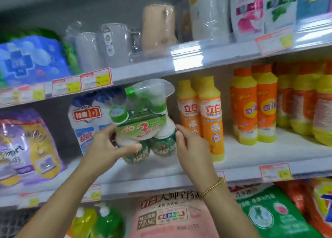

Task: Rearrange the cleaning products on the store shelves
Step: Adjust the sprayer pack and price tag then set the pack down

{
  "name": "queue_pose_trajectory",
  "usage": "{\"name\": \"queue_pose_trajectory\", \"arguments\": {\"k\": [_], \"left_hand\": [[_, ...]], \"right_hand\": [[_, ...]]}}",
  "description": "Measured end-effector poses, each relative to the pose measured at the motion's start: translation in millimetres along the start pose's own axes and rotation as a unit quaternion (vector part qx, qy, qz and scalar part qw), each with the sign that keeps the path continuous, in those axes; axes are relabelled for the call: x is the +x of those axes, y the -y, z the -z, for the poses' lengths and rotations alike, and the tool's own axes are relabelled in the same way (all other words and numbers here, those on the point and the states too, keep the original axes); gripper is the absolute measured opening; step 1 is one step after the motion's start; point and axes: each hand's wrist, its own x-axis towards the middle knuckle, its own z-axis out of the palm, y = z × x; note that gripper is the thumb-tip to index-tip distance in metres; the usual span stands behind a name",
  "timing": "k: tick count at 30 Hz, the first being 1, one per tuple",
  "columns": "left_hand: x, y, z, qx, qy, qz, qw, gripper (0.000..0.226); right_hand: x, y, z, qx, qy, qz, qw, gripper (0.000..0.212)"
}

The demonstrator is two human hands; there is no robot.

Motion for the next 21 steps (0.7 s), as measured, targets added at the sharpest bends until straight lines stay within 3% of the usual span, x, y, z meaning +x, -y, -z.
{"name": "queue_pose_trajectory", "arguments": {"k": [5,7,11,15,21], "left_hand": [[26.9,29.5,-6.6,-0.036,0.035,0.06,0.997,0.064],[36.4,40.8,-14.1,-0.064,0.045,0.081,0.994,0.061],[50.8,62.0,-24.6,-0.102,0.05,0.115,0.987,0.063],[55.8,84.3,-25.8,-0.133,0.051,0.138,0.98,0.075],[63.9,99.5,-26.8,-0.164,0.07,0.149,0.973,0.057]], "right_hand": [[7.4,-10.9,-31.6,-0.028,0.063,-0.061,0.996,0.049],[11.2,-17.7,-38.5,-0.035,0.07,-0.078,0.994,0.051],[17.4,-30.8,-51.3,-0.061,0.065,-0.076,0.993,0.046],[21.9,-41.2,-68.0,-0.081,0.06,-0.059,0.993,0.057],[19.7,-51.1,-87.1,-0.158,0.063,-0.063,0.983,0.08]]}}
